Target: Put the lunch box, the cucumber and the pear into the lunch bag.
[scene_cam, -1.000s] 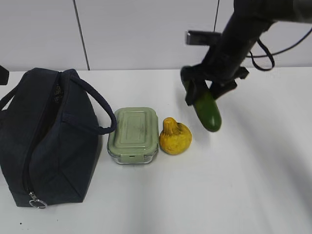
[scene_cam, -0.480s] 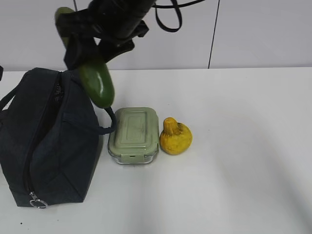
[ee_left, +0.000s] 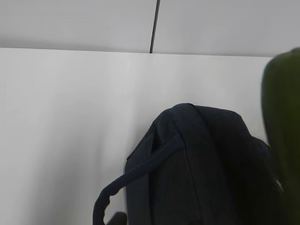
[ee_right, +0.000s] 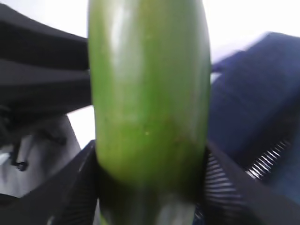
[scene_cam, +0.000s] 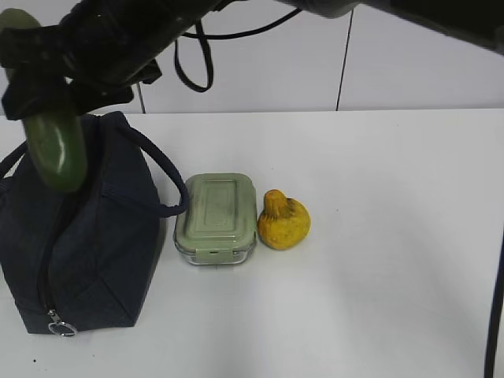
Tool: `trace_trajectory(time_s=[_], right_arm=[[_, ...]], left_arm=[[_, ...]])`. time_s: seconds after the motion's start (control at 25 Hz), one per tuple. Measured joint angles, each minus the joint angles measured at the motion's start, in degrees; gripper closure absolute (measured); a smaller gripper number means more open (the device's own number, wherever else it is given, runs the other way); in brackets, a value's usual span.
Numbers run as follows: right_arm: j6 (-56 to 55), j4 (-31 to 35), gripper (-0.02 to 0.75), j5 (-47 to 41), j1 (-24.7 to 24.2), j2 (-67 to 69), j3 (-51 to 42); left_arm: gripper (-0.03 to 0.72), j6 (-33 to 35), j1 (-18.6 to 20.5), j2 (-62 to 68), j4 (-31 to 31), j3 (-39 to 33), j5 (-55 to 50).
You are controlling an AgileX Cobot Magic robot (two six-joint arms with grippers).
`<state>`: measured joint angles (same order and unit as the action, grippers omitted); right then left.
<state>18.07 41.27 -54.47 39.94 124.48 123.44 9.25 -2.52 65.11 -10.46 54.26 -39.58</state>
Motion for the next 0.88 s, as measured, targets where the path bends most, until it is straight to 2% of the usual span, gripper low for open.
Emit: trace_trajectory(time_s=[0.16,0.4,0.6,0.72,0.88], right_arm=[[1.37,2.14,0.295,2.87,1.01,2.94,0.09],[0.86,-7.02,0.295,2.58,1.11,5.47,0.09],[0.72,-10.15,0.291,2.58,1.11,5.73,0.09],[1.39,-10.48,0.260,2.70,1.11,5.73,0.09],[2.40,-10.60,0.174,2.92,1.11,5.73,0.09]], left_arm=[[0.432,0.00,0.06,0.00,0.45,0.00,0.07],[0.432,-0.01,0.06,0.00,0.56,0.00,-0.12],[0.432,-0.17,0.06,0.00,0.56,0.00,-0.18],[0.434,-0.17,0.06,0.00,0.61,0.00,-0.27],[0.440,-0.17,0.06,0.00,0.60,0.00,-0.34]])
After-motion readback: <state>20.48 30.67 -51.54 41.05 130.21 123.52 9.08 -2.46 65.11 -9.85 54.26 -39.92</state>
